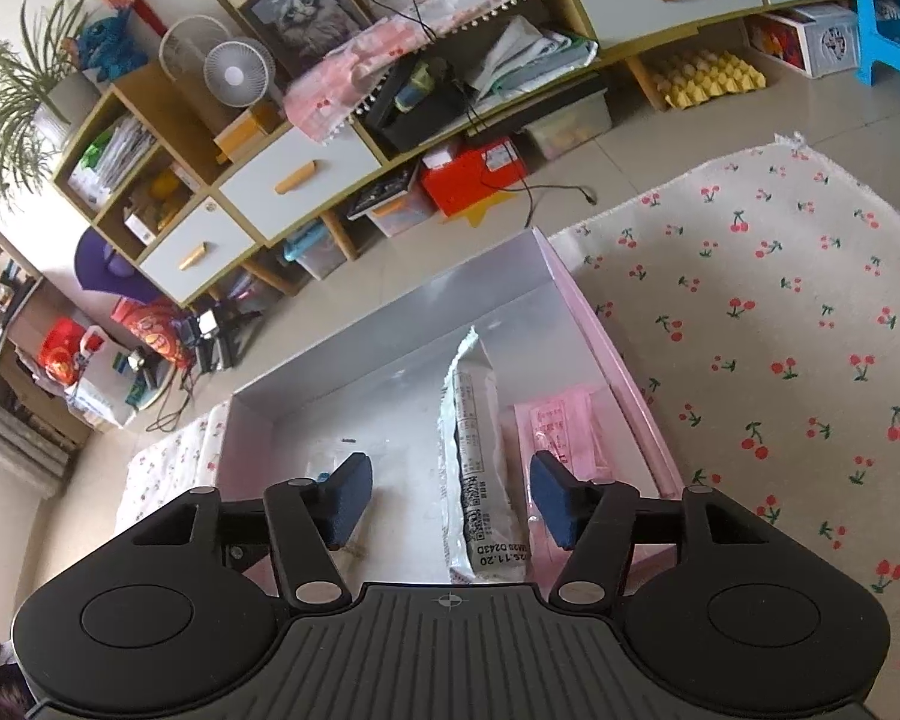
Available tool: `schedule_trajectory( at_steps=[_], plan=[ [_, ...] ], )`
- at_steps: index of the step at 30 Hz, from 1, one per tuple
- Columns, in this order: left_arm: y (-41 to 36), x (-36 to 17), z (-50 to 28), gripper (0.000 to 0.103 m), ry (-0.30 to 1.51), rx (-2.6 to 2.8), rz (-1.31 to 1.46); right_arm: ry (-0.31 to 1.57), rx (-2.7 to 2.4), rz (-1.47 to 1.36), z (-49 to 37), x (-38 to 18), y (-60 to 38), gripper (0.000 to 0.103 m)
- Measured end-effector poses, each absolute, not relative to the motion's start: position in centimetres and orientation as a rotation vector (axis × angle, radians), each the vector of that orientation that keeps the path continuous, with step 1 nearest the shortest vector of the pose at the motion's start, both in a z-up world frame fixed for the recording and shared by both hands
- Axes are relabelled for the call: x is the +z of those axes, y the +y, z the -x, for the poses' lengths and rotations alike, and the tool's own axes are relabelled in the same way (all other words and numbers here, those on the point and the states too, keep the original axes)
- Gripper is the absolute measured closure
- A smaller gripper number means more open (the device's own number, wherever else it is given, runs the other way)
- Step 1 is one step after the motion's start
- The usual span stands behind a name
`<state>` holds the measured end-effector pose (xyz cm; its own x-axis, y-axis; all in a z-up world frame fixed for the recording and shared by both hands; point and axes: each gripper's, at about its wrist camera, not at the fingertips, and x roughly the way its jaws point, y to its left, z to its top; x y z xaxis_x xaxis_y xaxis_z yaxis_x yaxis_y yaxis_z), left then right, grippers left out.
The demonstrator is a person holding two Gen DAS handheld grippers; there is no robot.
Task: Organize snacks
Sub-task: 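Withdraw both open tools from the box back toward the snacks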
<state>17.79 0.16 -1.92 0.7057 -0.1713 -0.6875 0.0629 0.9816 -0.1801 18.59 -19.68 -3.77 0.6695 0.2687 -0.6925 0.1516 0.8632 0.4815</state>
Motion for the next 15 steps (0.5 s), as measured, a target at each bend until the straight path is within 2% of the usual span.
schedule_trajectory(
  at_steps=[8,13,15],
  plan=[
    [0.1,-0.2,-16.1,0.027,0.787,-0.165,0.145,0.824,0.107,-0.523,-16.4,-0.7,-20.1,0.031],
    [0.5,0.6,-15.1,0.012,0.813,-0.169,0.117,0.836,0.104,-0.492,-14.8,1.0,-20.5,0.027],
    [0.6,0.7,-14.8,0.011,0.829,-0.163,0.089,0.841,0.101,-0.476,-14.2,1.3,-20.6,0.023]
  ],
)
